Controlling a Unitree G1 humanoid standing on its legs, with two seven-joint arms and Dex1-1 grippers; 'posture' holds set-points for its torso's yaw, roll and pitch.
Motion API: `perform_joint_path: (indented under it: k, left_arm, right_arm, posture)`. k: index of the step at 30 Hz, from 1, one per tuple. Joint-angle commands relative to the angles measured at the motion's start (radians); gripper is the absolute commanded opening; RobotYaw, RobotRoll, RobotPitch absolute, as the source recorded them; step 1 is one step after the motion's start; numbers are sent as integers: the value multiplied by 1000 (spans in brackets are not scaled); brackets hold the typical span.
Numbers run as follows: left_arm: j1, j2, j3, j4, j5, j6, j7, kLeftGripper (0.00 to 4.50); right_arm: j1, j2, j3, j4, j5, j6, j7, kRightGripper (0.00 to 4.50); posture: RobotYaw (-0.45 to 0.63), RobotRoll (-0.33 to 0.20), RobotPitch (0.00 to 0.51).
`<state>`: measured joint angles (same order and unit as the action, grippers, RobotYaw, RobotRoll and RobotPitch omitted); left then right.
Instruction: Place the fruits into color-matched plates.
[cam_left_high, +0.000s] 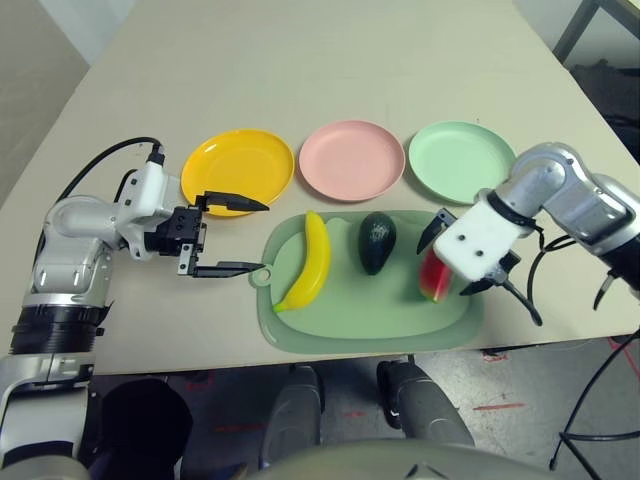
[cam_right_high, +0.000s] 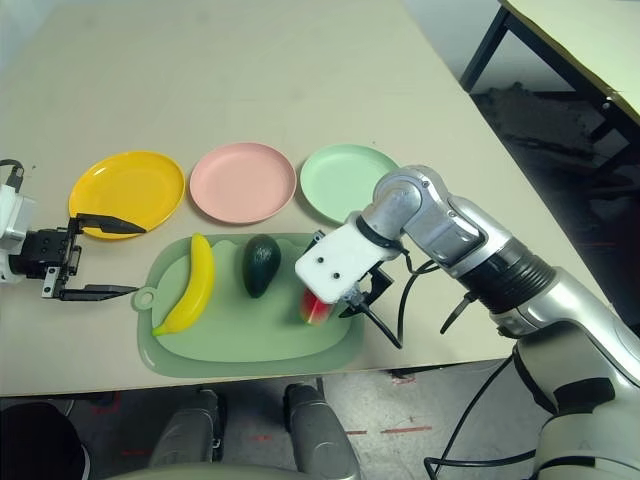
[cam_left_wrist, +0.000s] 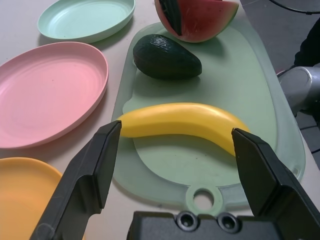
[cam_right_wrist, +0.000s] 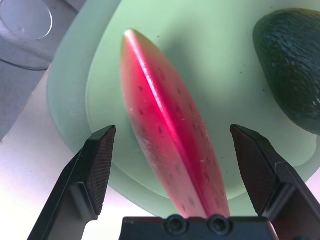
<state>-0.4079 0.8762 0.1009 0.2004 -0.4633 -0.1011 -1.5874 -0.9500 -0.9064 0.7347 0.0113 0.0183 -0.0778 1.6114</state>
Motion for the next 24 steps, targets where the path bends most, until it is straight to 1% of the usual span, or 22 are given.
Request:
perform_joint_path:
  k: [1,7,16,19,20,22,24]
  left_arm:
    - [9,12,-4,-15,9,1,-6,4500]
    - [22,18,-4,-29,3,15,-7,4500]
    - [15,20,2,-21,6,9,-2,4500]
    - [16,20,2,-23,5,10,0,4500]
    - [17,20,3,-23,5,9,1,4500]
    - [18,19,3,-23,4,9,1,4500]
    - [14,20,4,-20,5,7,1,4500]
  right_arm:
    - [10,14,-22,-13,-23,33,3,4459]
    - [9,13,-21,-33,-22,73,3,4459]
    - [17,-4,1,-37,-48,78,3,4459]
    - [21,-7,7,-30,-60,85,3,4063]
    - [24,-10,10,-29,-63,88,3,3790]
    - [31,-15,12,-29,-66,92,3,3087]
    - [37,-20,13,-30,-68,94,3,2271]
  posture:
    - [-3,0,205]
    - [-1,0,204]
    - [5,0,204]
    - [5,0,207]
    - [5,0,207]
    - [5,0,207]
    - [4,0,210]
